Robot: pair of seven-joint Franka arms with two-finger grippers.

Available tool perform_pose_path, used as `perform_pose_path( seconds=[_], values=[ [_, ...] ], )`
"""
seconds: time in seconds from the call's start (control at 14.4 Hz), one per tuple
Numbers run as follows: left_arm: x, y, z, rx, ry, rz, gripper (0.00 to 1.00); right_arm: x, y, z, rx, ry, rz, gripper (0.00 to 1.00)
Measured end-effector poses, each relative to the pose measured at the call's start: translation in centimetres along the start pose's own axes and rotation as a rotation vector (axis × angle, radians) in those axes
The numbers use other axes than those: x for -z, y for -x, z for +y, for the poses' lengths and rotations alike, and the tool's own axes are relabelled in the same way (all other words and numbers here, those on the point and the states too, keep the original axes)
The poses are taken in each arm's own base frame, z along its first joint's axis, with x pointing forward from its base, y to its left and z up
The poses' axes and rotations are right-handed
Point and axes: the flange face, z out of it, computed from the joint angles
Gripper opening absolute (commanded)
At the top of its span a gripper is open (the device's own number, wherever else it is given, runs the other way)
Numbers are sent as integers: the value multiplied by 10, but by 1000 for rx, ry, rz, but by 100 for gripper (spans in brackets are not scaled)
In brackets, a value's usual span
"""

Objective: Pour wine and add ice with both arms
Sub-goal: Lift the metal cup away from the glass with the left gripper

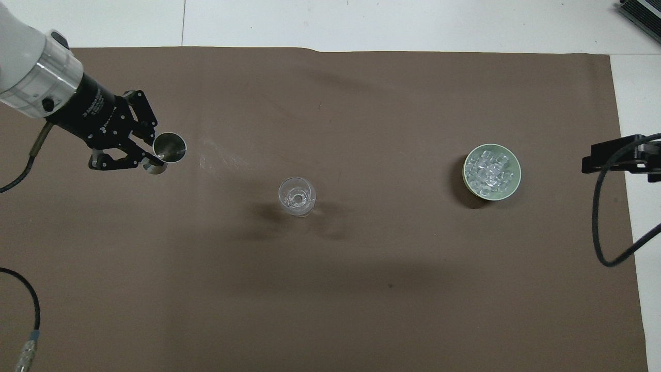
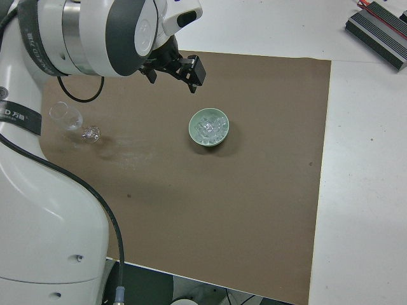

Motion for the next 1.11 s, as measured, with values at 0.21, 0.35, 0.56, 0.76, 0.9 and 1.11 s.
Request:
perform_pose_path(
  seconds=[0.21, 0.35, 0.56, 0.76, 0.9, 1.11],
  values=[
    [10, -35, -7, -53, 20, -91, 0, -1, 0, 0, 0, 0, 1, 100],
    [12, -71, -13, -77, 44, -159, 0, -1, -1, 0, 0, -1, 4, 100],
    [2, -114, -18, -123, 48, -199, 0, -4, -2, 0, 0, 1, -1, 100],
    [-23, -149, -16, -155, 33, -256, 0, -12, -5, 0, 5, 10, -1, 100],
    [-37, -184, -20, -163, 47, -303, 0, -15, -7, 1, 51, 16, 4, 100],
    [-52, -219, -25, -158, 52, -335, 0, -25, -9, 1, 75, 18, 3, 100]
  ],
)
